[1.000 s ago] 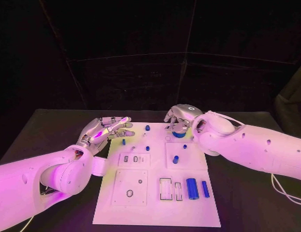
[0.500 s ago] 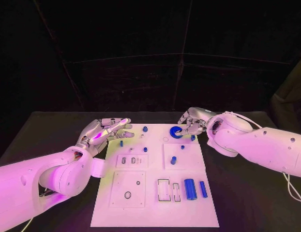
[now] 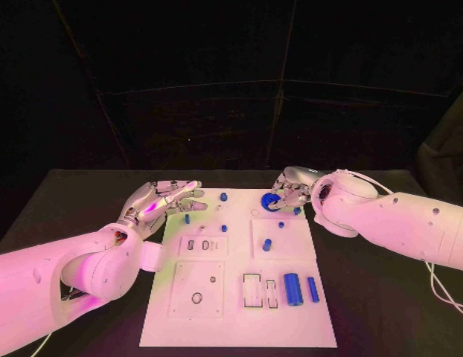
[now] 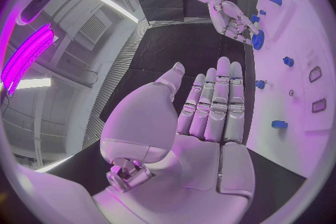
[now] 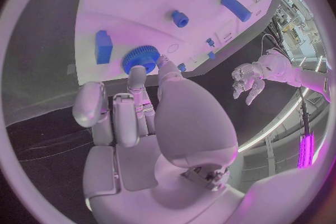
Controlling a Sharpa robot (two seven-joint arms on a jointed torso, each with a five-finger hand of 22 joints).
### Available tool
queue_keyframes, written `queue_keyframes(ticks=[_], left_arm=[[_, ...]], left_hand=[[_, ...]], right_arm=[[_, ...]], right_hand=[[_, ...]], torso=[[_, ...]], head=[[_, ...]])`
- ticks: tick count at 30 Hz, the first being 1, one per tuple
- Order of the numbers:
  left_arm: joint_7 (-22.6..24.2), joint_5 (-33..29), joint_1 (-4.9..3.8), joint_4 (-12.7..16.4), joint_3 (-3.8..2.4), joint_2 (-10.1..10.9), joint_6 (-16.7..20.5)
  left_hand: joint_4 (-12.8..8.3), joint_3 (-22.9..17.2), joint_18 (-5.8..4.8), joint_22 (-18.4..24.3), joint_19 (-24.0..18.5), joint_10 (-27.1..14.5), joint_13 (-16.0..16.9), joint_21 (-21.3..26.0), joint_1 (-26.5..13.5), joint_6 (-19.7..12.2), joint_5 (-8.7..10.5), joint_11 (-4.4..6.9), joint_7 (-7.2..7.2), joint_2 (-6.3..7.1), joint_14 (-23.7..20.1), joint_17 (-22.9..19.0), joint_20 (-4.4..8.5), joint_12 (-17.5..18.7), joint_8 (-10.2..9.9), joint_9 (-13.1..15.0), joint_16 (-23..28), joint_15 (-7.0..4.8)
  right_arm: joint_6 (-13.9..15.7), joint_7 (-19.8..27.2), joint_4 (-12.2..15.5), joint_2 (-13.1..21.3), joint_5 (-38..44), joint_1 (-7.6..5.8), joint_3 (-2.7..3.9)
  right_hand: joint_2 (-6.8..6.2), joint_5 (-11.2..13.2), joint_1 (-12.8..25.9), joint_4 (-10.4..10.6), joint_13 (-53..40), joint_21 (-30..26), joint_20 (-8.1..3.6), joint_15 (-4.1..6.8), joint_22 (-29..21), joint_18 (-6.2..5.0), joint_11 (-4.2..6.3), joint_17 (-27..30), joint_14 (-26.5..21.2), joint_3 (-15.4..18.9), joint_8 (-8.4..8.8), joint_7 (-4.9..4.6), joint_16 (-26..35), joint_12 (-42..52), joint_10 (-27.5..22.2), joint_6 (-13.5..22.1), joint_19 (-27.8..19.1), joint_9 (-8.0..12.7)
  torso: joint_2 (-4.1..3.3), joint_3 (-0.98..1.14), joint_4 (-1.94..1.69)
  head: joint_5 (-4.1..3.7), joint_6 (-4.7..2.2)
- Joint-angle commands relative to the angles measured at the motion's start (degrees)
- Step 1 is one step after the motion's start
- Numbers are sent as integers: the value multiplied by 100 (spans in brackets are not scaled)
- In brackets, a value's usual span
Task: Assemble the parts on the task board
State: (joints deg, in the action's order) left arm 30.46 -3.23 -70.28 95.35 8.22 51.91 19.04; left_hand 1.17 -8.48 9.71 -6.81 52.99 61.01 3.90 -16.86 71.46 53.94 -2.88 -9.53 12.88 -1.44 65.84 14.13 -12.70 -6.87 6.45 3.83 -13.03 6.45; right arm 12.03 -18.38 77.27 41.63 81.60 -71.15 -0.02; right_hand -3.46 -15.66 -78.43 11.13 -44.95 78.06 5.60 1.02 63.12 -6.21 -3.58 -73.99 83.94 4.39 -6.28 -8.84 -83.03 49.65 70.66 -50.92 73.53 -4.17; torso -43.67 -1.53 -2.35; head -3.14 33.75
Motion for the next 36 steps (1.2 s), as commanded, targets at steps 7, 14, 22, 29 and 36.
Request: queue_keyframes(ticks=[7,14,22,29,36], left_arm=[[-2,6,-8,-1,-1,-3,-97],[-14,6,-8,-14,0,-5,-110],[-25,6,-7,-23,1,-11,-125],[-30,6,-7,-25,2,-10,-128],[-28,6,-7,-24,2,-7,-130]], left_hand=[[-38,-12,78,9,-19,-32,-4,22,20,-25,-1,0,14,-28,-49,10,-21,32,-22,-5,22,-6],[-38,-12,78,9,-19,-32,-4,22,20,-25,-1,0,14,-28,-49,10,-21,32,-22,-5,22,-6],[-45,-15,79,11,-19,-31,-4,24,25,-25,-1,1,13,-30,-48,13,-21,33,-23,-4,26,-6],[-45,-15,79,11,-19,-31,-4,24,25,-25,-1,1,13,-30,-48,13,-21,33,-23,-4,26,-6],[-49,-17,79,12,-19,-31,-4,25,27,-25,-1,1,12,-31,-48,14,-21,34,-24,-4,29,-7]], right_arm=[[-164,-184,-75,-91,380,-12,5],[-138,-268,-100,-132,518,-12,5],[-221,-264,-101,-171,603,-11,5],[-166,-251,-32,-186,1001,-10,5],[300,-153,117,-187,1180,-9,4]], right_hand=[[73,-6,-166,-56,-962,107,3,-32,158,112,6,-328,374,79,-76,15,-167,873,322,-48,115,1],[115,14,-214,-83,-1369,157,8,-38,258,131,0,-490,399,113,-92,11,-242,1235,444,-49,171,8],[186,250,-358,-178,-1689,188,8,-35,316,140,9,-596,413,84,-153,24,-292,1509,526,-136,197,-2],[451,1032,-861,-508,-2247,262,-66,70,476,166,151,-754,436,-350,-493,186,-357,1994,766,-826,283,-106],[511,883,-741,-505,-2525,330,-164,162,622,196,249,-819,448,-601,-551,306,-382,2222,923,-1093,373,-121]], torso=[[0,-1,2],[-3,0,7],[-4,-2,2],[-3,-2,5],[-2,-2,-1]], head=[[6,23],[5,27],[-5,46],[-3,57],[6,53]])
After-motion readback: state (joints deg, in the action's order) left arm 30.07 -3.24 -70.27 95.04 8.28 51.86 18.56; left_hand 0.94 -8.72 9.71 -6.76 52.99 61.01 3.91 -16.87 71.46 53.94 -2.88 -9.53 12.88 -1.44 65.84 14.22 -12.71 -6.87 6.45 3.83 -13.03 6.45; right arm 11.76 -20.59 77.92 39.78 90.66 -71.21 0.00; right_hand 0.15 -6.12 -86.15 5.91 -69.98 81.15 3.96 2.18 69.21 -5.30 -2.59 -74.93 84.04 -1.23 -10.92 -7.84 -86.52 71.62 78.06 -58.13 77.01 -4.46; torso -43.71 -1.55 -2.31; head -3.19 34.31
